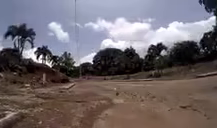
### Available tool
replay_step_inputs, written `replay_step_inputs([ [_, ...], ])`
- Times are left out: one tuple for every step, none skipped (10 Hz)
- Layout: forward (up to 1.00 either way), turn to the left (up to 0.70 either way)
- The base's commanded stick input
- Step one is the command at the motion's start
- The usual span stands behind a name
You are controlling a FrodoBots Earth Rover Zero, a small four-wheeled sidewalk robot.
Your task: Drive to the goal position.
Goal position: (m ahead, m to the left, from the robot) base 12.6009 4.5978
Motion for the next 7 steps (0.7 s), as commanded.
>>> replay_step_inputs([
  [0.7, -0.25],
  [0.7, -0.11],
  [0.7, 0.0],
  [0.7, 0.0],
  [0.7, 0.06],
  [0.7, 0.27],
  [0.7, 0.27],
])
